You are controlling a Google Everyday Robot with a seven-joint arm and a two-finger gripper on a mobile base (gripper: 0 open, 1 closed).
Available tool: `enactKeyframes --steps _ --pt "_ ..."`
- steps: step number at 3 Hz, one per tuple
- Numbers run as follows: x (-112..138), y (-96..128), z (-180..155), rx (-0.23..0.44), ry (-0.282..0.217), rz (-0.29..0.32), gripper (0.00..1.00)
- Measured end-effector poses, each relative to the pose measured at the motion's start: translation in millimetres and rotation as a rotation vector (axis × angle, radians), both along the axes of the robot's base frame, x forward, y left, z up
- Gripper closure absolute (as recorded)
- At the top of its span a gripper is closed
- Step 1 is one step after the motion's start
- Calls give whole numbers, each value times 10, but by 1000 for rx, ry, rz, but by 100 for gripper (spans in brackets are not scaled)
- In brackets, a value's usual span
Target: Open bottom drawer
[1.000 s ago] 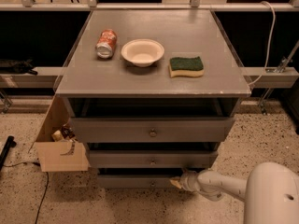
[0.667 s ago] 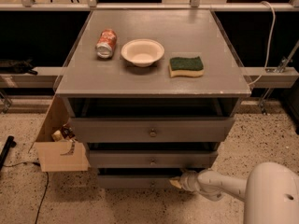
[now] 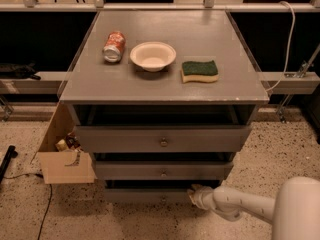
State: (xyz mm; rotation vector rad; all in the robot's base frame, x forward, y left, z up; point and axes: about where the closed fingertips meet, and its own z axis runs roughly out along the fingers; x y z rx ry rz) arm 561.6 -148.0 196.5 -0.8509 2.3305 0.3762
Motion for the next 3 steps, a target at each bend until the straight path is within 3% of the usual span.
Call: enactKeyframes --steps 1,2,3 --pt "-592 -444 493 -46 -11 -66 100" --pt "-763 -298 411 -34 20 -37 100" --pt "-728 -312 418 -35 15 -41 82"
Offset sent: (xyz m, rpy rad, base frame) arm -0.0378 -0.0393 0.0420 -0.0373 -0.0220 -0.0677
